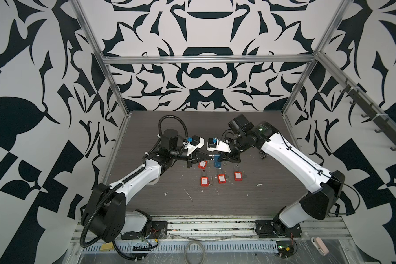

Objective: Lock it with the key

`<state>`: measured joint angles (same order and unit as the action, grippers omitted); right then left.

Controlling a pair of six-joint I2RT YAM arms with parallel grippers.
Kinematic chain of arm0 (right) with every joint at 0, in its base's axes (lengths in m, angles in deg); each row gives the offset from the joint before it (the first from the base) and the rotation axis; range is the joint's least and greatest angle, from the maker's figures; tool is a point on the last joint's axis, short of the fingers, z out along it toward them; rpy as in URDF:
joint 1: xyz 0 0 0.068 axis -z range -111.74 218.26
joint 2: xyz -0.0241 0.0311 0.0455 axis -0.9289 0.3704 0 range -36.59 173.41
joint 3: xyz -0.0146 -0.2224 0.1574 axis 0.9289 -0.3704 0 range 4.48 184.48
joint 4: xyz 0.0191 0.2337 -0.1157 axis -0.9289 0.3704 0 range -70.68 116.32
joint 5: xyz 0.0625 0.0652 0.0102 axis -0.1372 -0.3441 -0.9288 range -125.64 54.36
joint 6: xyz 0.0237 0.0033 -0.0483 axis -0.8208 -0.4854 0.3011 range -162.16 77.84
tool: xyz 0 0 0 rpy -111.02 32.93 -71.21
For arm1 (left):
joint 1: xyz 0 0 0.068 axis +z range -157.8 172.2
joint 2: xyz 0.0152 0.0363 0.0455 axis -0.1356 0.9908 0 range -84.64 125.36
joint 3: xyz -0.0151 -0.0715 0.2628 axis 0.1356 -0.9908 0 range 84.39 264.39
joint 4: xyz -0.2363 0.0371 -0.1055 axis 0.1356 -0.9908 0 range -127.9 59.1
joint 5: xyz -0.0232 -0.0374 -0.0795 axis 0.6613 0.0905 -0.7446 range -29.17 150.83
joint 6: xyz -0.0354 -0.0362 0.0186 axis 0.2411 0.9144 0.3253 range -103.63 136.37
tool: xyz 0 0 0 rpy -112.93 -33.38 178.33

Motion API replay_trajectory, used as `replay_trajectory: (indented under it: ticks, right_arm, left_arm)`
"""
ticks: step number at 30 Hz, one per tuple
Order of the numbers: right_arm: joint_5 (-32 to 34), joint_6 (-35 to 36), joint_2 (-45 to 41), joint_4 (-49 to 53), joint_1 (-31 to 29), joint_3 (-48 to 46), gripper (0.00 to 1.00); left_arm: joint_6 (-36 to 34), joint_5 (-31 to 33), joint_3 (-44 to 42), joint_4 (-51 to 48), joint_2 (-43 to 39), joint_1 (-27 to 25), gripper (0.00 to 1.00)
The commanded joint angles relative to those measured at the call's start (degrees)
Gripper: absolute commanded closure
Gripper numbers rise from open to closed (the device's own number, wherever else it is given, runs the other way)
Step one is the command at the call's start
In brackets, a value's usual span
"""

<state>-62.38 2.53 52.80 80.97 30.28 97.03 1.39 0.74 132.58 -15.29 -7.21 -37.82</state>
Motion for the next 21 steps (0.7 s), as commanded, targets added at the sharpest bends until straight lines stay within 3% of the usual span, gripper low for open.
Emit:
replay_trajectory:
  ticks: [1, 5, 9, 12, 15, 18, 21]
  right_arm:
    - [-16.85, -2.82, 0.53, -19.32, -3.07, 3.42, 1.00]
    - [-19.16, -4.32, 1.71, -19.82, -3.07, 4.93, 1.00]
    - [-19.59, -5.23, 2.14, -20.77, -3.07, 4.67, 1.00]
    - [-18.02, -4.54, 2.33, -19.88, -3.06, 4.50, 1.00]
    - [-12.29, -1.77, 0.86, -16.81, -3.07, 3.78, 0.99]
    - [-4.94, 0.69, -1.89, -12.97, -2.53, 1.06, 0.75]
    - [-1.68, 0.86, -4.71, -6.73, -0.69, -1.33, 0.51]
  left_arm:
    - [-1.42, 3.40, 0.51, 4.07, 1.76, -5.74, 1.00]
    - [-4.83, 9.16, -0.88, 5.32, 0.90, -8.41, 1.00]
    - [-3.17, 9.74, -1.95, 8.33, 0.79, -8.56, 1.00]
    - [-1.29, 8.79, -2.04, 8.80, 1.07, -8.56, 1.00]
    - [-1.03, 7.66, -2.05, 6.55, -0.03, -6.62, 1.00]
    - [-2.29, 3.95, -0.36, 0.76, -1.24, -3.01, 1.00]
    - [-8.48, 3.10, 3.28, -10.53, -2.33, -0.98, 1.00]
